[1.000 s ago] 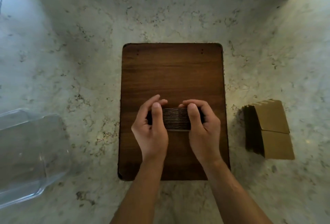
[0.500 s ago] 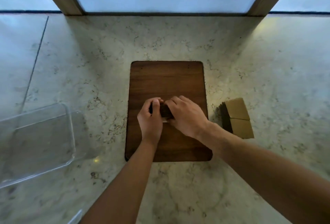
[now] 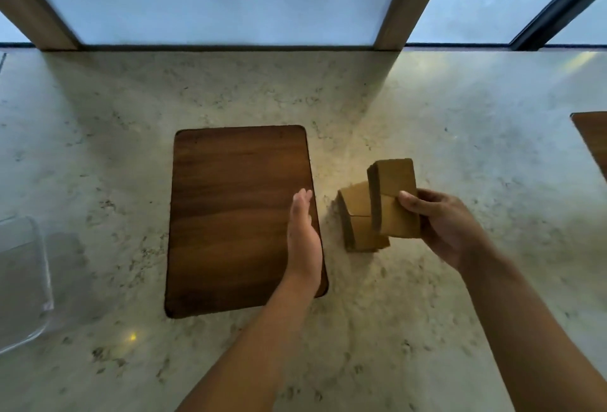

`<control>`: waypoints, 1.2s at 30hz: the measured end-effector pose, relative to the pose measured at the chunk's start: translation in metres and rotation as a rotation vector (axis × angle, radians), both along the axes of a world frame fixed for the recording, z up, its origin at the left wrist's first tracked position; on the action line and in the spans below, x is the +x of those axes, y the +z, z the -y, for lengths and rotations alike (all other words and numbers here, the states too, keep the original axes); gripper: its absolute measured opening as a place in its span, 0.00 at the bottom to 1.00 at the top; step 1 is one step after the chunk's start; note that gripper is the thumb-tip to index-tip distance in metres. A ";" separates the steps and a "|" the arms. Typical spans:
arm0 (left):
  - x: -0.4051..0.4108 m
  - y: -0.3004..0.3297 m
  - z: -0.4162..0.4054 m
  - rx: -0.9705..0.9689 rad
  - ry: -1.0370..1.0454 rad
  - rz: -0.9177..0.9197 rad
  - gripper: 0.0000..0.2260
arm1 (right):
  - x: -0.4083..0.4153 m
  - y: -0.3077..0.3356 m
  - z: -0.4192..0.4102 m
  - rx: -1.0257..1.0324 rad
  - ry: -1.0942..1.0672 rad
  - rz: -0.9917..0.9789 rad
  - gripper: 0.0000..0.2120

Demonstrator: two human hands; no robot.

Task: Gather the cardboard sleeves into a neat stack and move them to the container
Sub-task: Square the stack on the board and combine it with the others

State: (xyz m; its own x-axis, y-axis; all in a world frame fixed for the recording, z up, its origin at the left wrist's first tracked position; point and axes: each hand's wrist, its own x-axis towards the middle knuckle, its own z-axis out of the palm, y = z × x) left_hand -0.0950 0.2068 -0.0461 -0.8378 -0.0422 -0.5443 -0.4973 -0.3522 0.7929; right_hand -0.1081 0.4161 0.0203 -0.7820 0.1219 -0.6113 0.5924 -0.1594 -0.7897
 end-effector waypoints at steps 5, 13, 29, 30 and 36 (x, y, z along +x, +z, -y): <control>-0.009 -0.004 -0.050 0.129 -0.084 0.062 0.30 | -0.001 -0.015 -0.009 -0.024 0.062 0.022 0.26; -0.014 -0.006 -0.069 -0.007 -0.133 0.122 0.40 | -0.003 -0.034 -0.012 -0.013 0.100 0.067 0.22; -0.014 -0.004 -0.061 -0.040 -0.225 0.111 0.29 | 0.006 -0.040 0.023 0.072 0.229 0.031 0.14; -0.013 -0.005 -0.061 -0.059 -0.243 0.099 0.29 | 0.006 -0.039 0.024 0.084 0.226 0.034 0.14; -0.016 -0.004 -0.056 0.037 -0.172 0.155 0.28 | 0.001 -0.033 0.027 0.104 0.134 0.092 0.14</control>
